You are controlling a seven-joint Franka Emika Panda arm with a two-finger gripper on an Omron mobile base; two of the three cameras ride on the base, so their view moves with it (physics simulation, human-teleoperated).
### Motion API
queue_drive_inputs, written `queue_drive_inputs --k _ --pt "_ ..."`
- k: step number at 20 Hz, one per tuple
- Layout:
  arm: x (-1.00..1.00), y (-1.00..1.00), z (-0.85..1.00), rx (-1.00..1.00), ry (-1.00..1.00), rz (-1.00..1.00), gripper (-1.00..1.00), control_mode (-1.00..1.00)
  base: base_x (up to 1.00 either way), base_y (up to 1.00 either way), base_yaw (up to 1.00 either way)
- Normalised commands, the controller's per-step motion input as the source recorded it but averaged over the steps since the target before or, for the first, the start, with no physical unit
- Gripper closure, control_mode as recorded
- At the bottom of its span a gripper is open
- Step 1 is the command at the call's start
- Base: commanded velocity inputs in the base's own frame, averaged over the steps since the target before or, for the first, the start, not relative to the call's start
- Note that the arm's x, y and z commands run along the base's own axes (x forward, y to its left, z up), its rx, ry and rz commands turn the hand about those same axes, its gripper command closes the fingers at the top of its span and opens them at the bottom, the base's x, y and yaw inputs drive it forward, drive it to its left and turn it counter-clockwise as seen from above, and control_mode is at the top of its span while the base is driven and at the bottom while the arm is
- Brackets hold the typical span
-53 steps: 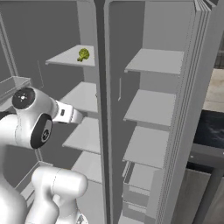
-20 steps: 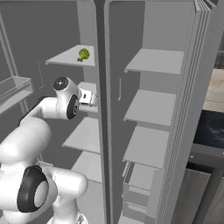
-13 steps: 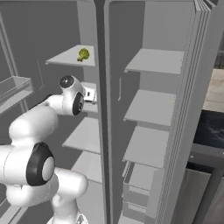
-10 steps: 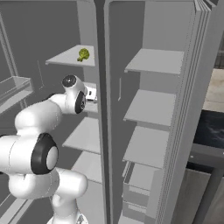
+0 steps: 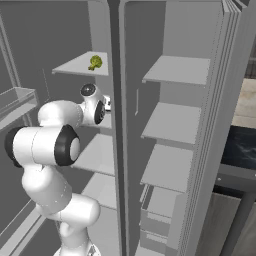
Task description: Gather the corn and broccoli from the fridge and place them on a tray on the dining counter. Then gather the steak and fish from the fridge and place them on the other tray.
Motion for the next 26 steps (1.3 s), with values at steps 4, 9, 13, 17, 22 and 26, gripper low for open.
queue_drive_inputs --k 4,9,13,17,22,26 --pt "0.66 0.0 -0.28 0.0 0.0 0.0 -1.0 -1.0 0.0 0.0 0.0" --pt "0.58 0.0 -0.31 -0.01 0.0 0.0 -1.0 -1.0 0.0 0.0 0.0" --pt "0.55 0.0 -0.14 0.0 0.0 0.0 -1.0 -1.0 0.0 0.0 0.0" --pt "0.52 0.0 -0.1 0.0 0.01 0.0 -1.0 -1.0 0.0 0.0 0.0" --pt "0.4 -0.1 -0.14 0.0 0.09 0.0 -1.0 -1.0 0.0 0.0 0.0" --pt "0.13 -0.18 -0.2 0.0 0.13 0.0 -1.0 -1.0 0.0 0.0 0.0"
